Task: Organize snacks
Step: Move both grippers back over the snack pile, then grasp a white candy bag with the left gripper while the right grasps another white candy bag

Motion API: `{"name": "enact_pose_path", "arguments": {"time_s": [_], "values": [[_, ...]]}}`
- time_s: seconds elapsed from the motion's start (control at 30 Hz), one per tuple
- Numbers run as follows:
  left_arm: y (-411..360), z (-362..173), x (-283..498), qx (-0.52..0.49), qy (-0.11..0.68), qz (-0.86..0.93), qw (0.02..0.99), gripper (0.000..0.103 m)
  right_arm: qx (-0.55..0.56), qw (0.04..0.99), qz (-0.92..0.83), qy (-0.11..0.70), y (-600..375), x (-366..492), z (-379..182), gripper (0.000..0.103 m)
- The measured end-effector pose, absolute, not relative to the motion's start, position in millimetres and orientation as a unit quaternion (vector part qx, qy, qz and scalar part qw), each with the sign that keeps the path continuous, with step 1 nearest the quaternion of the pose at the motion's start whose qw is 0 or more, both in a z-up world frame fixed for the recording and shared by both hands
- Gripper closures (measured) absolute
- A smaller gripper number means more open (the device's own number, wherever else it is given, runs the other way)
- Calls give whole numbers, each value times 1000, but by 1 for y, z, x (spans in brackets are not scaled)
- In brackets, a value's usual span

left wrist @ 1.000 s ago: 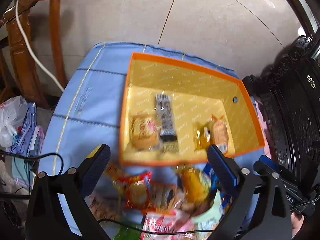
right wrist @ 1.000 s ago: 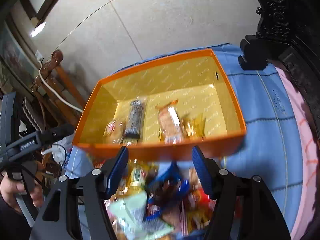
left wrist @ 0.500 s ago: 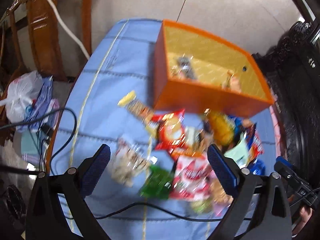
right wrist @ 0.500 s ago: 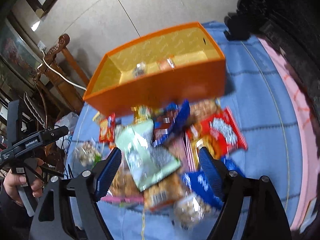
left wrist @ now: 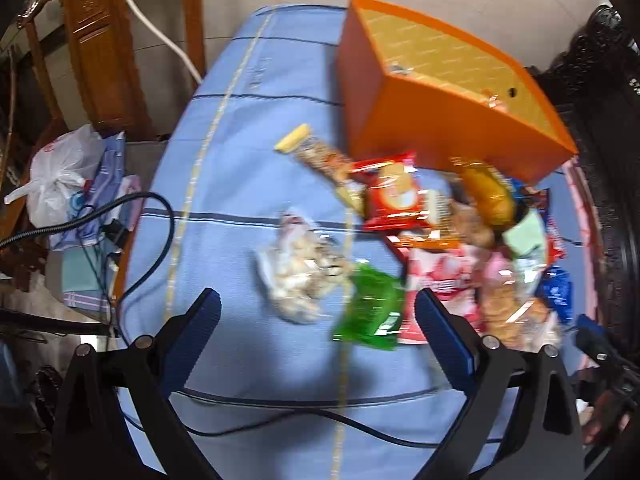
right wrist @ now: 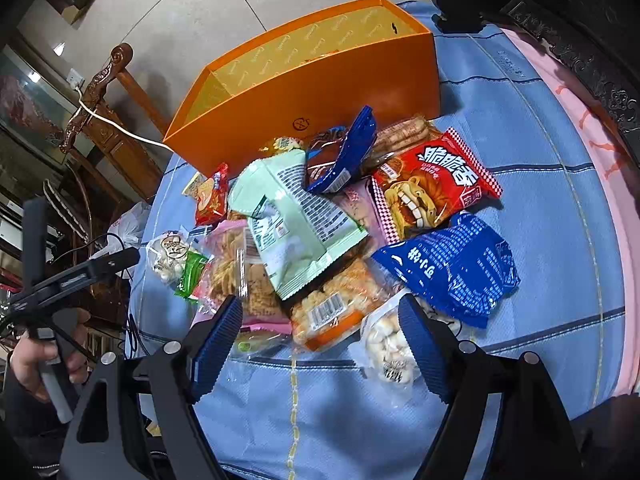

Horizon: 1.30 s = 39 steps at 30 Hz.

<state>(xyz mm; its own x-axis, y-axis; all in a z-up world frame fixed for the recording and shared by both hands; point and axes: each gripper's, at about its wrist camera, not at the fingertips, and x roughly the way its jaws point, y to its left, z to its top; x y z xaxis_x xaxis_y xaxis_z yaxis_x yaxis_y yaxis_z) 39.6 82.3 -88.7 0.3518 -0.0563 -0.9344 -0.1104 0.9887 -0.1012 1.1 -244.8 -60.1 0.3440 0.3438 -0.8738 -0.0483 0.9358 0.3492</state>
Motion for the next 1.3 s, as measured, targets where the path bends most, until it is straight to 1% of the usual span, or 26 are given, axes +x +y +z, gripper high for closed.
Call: {"name": "enact_pose_path", "arguments": {"time_s": [0.27, 0.53, 0.6, 0.63, 0.67, 0.73, 0.83, 1.0, 1.1, 1.13, 1.2, 1.23, 1.27, 1.3], "values": [[97, -120, 46, -37, 588, 39, 807, 8, 134, 809, 113, 561, -246, -6, -61, 22], [85, -157, 73, -14, 604, 27, 797, 8, 132, 803, 99, 572, -251, -12, -67, 22], [83, -166, 76, -17, 607, 18, 794, 28, 131, 803, 93, 575, -256, -13, -67, 22], [84, -170, 77, -38, 609, 4, 792, 43, 131, 801, 88, 578, -260, -14, -69, 22], [84, -167, 76, -34, 602, 17, 797, 52, 132, 799, 83, 581, -263, -14, -71, 22], [86, -163, 75, -48, 600, 12, 798, 56, 134, 791, 70, 593, -272, -15, -78, 22], [91, -149, 68, -83, 592, 5, 802, 57, 145, 780, 66, 606, -277, -15, -89, 22], [87, -129, 57, -72, 582, -5, 810, 57, 210, 757, 60, 616, -283, -8, -113, 22], [86, -126, 53, -66, 582, -2, 811, 57, 240, 746, 45, 619, -290, -1, -129, 23], [86, -127, 52, -65, 583, -2, 810, 57, 256, 739, 35, 623, -295, 1, -137, 26], [85, -129, 49, -62, 586, 1, 808, 57, 290, 725, 38, 623, -303, 2, -149, 27], [85, -129, 49, -63, 588, 1, 807, 57, 290, 726, 41, 623, -304, 2, -149, 32], [86, -133, 47, -64, 588, 1, 806, 57, 282, 729, 43, 622, -303, 2, -147, 49], [86, -134, 47, -65, 590, 2, 805, 57, 276, 732, 52, 621, -302, 2, -145, 55]]}}
